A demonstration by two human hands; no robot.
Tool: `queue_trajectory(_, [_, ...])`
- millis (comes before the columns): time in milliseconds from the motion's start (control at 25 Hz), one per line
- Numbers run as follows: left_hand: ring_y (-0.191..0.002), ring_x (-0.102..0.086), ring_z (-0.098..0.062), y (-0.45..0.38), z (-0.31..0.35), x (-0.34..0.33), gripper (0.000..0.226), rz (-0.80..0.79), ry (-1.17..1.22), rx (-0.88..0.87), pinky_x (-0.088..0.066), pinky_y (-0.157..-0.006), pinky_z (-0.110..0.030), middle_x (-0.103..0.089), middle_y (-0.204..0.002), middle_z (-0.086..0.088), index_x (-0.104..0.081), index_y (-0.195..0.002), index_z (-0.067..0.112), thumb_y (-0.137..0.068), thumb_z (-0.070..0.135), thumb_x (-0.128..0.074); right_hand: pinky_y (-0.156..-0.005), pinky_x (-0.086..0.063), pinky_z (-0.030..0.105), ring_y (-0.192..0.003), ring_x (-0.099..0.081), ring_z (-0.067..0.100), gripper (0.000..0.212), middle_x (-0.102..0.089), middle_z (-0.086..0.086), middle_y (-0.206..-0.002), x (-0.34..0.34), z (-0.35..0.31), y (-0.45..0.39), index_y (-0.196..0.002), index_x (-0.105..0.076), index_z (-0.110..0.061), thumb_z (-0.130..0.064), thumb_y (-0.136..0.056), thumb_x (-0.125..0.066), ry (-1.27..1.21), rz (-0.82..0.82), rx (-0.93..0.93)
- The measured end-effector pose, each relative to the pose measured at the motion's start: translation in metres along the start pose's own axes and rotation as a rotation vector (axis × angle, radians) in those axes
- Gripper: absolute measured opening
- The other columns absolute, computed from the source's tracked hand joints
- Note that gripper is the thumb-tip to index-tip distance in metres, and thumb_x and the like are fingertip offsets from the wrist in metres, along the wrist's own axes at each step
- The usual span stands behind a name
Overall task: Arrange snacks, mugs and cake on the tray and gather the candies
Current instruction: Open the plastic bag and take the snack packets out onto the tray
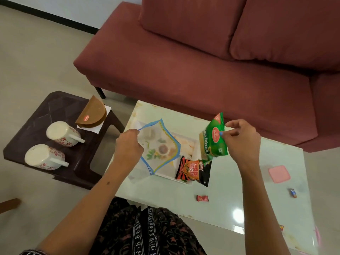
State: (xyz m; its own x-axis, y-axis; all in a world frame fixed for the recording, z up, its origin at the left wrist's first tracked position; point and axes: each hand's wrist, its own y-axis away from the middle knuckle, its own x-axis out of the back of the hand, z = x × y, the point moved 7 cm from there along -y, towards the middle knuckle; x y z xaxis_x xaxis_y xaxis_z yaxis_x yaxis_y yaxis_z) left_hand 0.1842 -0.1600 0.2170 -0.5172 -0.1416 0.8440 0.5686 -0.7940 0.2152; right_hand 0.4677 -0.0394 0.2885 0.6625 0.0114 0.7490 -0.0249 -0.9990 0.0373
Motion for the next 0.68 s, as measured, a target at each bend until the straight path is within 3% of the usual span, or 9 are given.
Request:
queue_trajectory(160, [-0.101, -0.060, -0.033, -0.005, 0.000, -0.005, 0.046, 0.009, 0.005, 0.002, -0.052, -0.084, -0.041, -0.064, -0.112, -0.017, -0.055, -0.122, 0.004, -0.077, -0.004, -0.057, -0.067, -0.041, 0.025, -0.077, -0.063, 0.025, 0.025, -0.074, 0.007, -0.087, -0.062, 0.053, -0.023, -0.085, -0.073, -0.011, 0.002, -0.078, -0.054, 0.122, -0.074, -0.066])
queue_trajectory(280, [-0.102, -0.060, -0.033, -0.005, 0.001, -0.006, 0.045, 0.024, 0.019, -0.004, -0.052, -0.085, -0.040, -0.064, -0.114, -0.017, -0.055, -0.122, 0.004, -0.078, -0.003, -0.055, -0.075, -0.051, 0.031, -0.087, -0.066, 0.031, 0.026, -0.073, 0.013, -0.095, -0.111, 0.095, -0.039, -0.087, -0.077, -0.010, 0.002, -0.078, -0.056, 0.022, -0.170, -0.174])
queue_trajectory(400, [-0.106, -0.059, -0.030, -0.006, -0.002, -0.008, 0.044, 0.025, 0.024, 0.021, -0.051, -0.088, -0.038, -0.063, -0.119, -0.014, -0.055, -0.124, 0.006, -0.081, -0.003, -0.052, -0.082, -0.056, 0.045, -0.086, -0.068, 0.033, 0.020, -0.071, 0.010, -0.088, -0.152, 0.128, -0.050, -0.089, -0.077, -0.011, -0.001, -0.077, -0.064, -0.166, -0.225, -0.368])
queue_trajectory(560, [-0.109, -0.059, -0.030, -0.005, -0.010, -0.007, 0.044, 0.049, 0.043, 0.040, -0.048, -0.094, -0.039, -0.061, -0.125, -0.013, -0.056, -0.124, 0.006, -0.081, -0.004, -0.051, -0.081, -0.057, 0.043, -0.076, -0.067, 0.025, 0.020, -0.071, 0.008, -0.080, -0.193, 0.164, -0.057, -0.091, -0.077, -0.012, -0.002, -0.078, -0.064, -0.243, -0.261, -0.551])
queue_trajectory(680, [-0.098, -0.063, -0.029, -0.001, -0.017, -0.004, 0.043, 0.072, 0.040, 0.034, -0.050, -0.091, -0.039, -0.061, -0.126, -0.012, -0.058, -0.122, 0.006, -0.081, -0.004, -0.052, -0.069, -0.056, 0.035, -0.065, -0.059, 0.020, 0.023, -0.069, 0.005, -0.075, -0.198, 0.195, -0.062, -0.091, -0.077, -0.016, -0.003, -0.079, -0.062, -0.178, -0.223, -0.619])
